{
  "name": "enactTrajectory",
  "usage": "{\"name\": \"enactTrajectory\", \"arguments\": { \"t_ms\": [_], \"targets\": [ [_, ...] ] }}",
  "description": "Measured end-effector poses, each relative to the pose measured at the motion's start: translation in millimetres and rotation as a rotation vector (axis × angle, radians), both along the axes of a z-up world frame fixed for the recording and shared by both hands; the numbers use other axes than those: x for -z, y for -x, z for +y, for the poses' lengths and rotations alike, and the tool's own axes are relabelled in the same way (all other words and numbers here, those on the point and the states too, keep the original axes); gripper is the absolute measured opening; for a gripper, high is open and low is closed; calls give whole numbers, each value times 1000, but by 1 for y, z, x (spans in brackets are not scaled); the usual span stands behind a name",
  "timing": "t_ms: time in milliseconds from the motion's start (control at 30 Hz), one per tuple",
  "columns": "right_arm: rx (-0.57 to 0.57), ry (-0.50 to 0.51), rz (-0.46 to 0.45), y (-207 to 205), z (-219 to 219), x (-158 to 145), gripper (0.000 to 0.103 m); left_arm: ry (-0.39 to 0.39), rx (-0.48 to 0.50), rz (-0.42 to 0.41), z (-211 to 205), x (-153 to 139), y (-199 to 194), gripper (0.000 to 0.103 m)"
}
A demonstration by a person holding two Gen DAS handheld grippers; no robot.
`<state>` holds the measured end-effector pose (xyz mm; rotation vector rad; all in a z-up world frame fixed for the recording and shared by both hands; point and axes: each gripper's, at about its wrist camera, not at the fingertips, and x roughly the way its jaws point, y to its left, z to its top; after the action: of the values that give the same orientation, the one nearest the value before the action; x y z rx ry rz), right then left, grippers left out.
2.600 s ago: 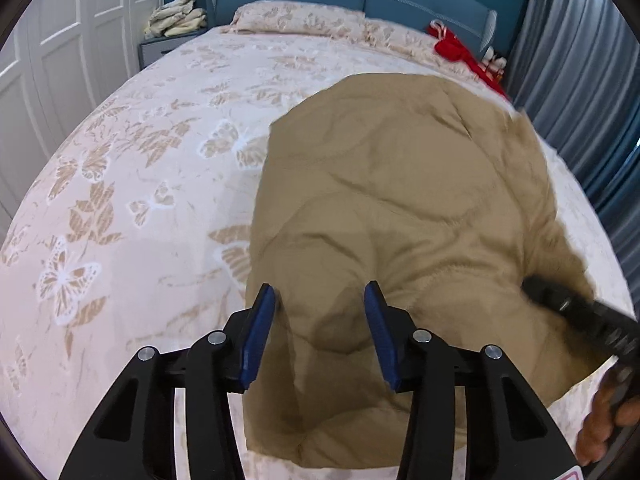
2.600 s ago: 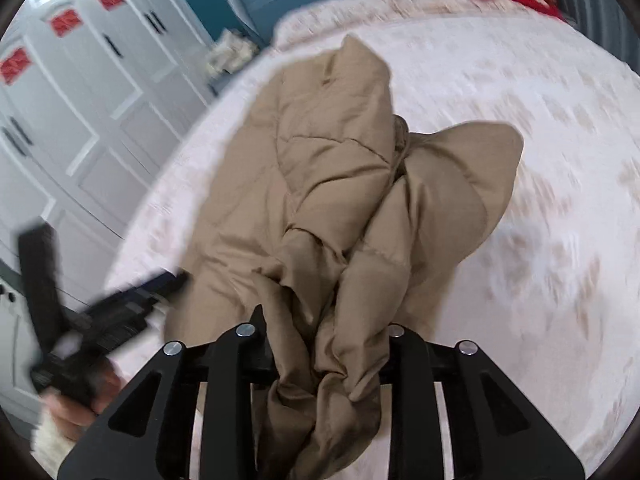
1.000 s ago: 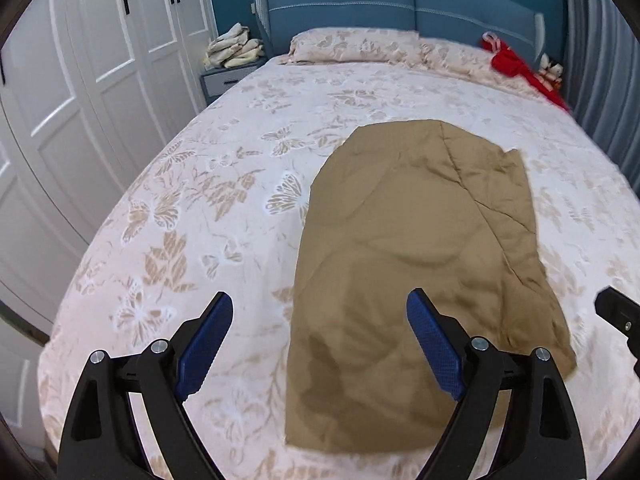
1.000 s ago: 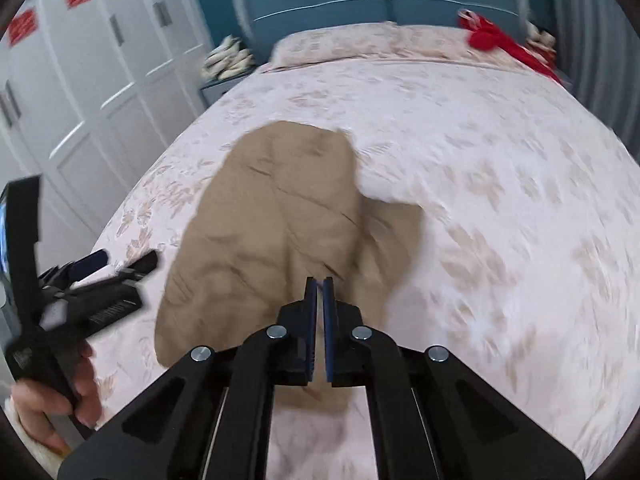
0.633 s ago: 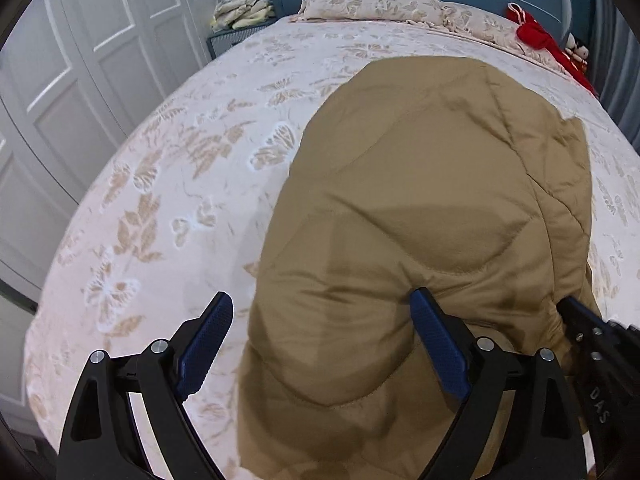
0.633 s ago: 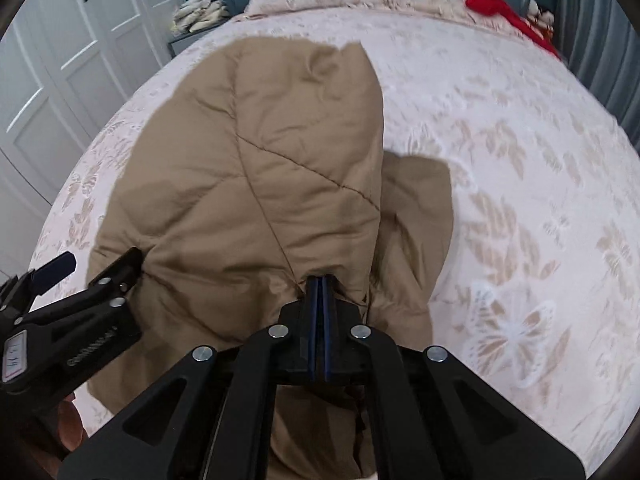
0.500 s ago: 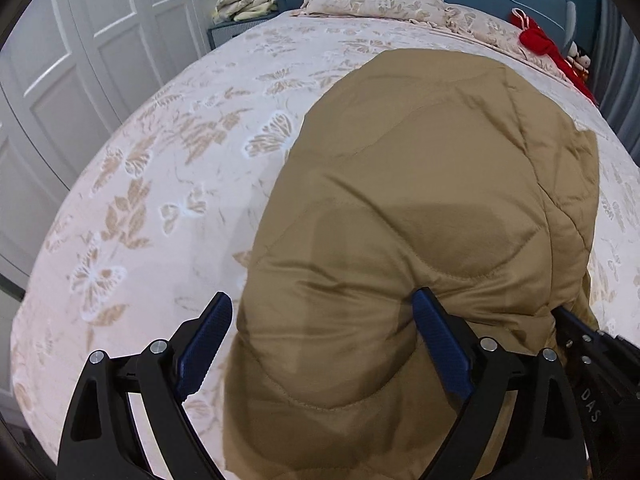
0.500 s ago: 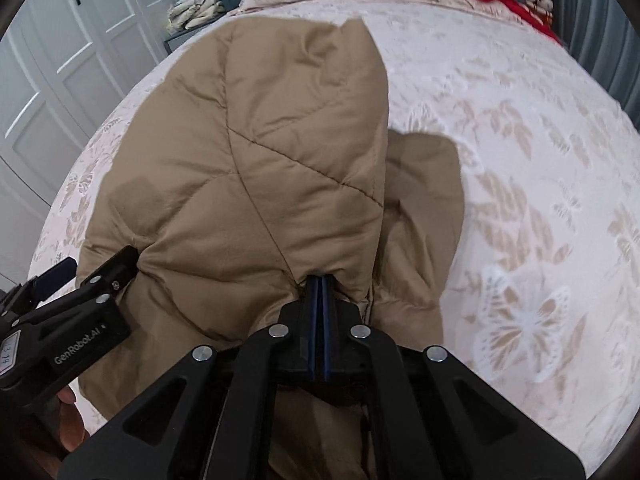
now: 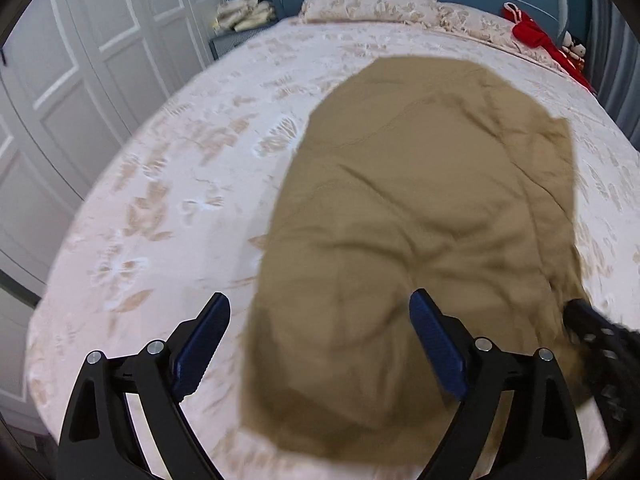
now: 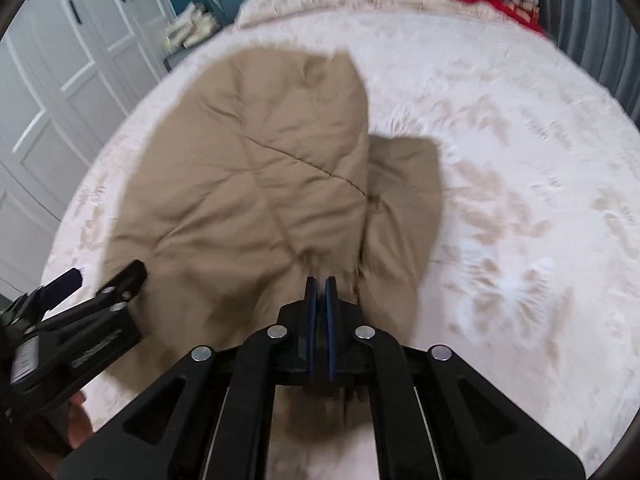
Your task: Fold large clothes
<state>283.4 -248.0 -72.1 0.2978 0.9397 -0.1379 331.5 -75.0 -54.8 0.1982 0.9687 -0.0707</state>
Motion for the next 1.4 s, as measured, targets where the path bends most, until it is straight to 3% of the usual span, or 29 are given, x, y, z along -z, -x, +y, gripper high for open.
{"name": "enactTrajectory", "arguments": {
  "t_ms": [100,167,300,433,867,1400],
  "targets": [
    [9,1,-34,41,7,-21,32,-7,5,-44,7,-22,39,88],
    [11,18,-42,72,15,-32,34,-4,-4,-55,14,-32,64,89],
    [12,62,-58,132,41,-45,51,2,-20,-66,27,-44,114,90],
    [9,75,-84,177,56,-51,60,9,-17,-53,35,-44,154,90],
    [27,115,-93,253,85,-48,68,-16,4,-65,54,-36,241,90],
    [15,170,-103,274,104,-42,68,-14,-33,-78,73,-28,264,89]
  ]
}}
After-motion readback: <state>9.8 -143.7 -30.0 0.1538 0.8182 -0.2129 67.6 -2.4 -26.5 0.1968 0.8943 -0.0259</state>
